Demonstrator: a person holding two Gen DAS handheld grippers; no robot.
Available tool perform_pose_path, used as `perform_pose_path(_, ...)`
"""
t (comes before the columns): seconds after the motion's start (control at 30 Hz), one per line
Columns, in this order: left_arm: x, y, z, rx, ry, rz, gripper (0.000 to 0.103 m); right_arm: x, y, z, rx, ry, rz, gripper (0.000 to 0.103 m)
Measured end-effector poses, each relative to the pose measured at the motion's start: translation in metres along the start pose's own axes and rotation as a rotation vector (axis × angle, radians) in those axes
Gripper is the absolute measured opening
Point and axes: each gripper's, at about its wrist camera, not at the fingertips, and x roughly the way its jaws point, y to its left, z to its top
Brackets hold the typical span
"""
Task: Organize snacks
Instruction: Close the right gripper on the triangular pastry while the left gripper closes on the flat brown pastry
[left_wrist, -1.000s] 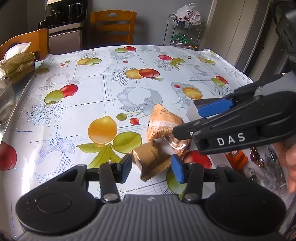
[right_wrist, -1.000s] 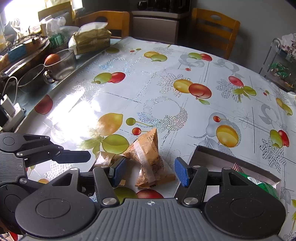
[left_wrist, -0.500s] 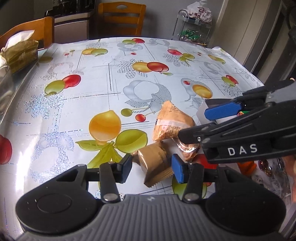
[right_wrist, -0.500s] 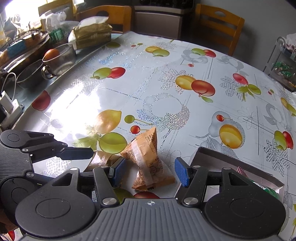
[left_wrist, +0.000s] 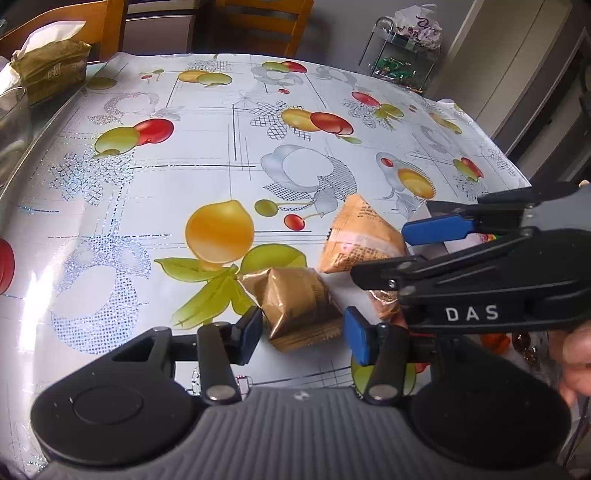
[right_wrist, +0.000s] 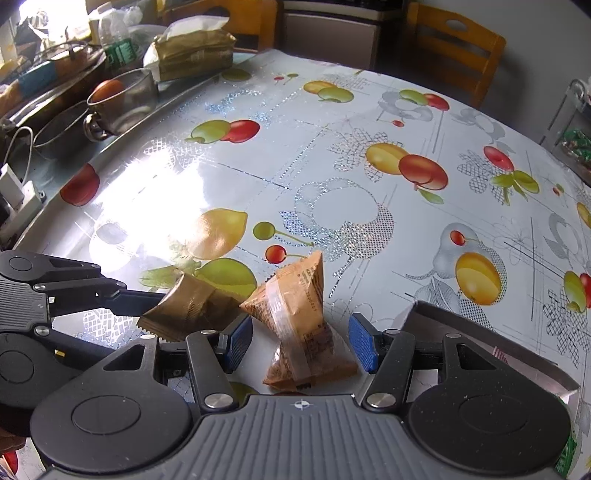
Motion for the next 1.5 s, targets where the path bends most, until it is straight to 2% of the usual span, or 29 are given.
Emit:
perform_pose_path(0.13, 0.001, -0.001, 0.001, 0.014, -0.007, 0.007, 0.048, 0.004, -0.003, 0.002, 0.005, 0.004, 0.009, 0.058)
perform_pose_path(0.33, 0.003, 0.002, 0.002, 0.034, -0.016, 0.001, 0.048, 0.01, -0.009, 0.002, 0.034, 0.025, 0.039, 0.051)
perform_pose_path(0.63, -0.002, -0.001, 0.003, 0.058, -0.038, -0.007, 0.029, 0.007, -0.012, 0.003, 0.063, 0.014, 0.038, 0.043)
perform_pose_path(0.83, -0.01, -0.004, 0.002, 0.082, -0.062, -0.018, 0.024, 0.001, -0.013, 0.003, 0.071, -0.006, 0.038, 0.038)
perform_pose_path(1.13, -0.023, -0.01, 0.002, 0.1, -0.084, -0.016, 0.023, -0.012, -0.01, 0.005, 0.081, -0.045, 0.047, 0.034)
perform_pose_path(1.5, -0.044, -0.018, -0.003, 0.111, -0.123, 0.001, 0.023, -0.039, -0.005, 0.003, 0.096, -0.107, 0.058, 0.033)
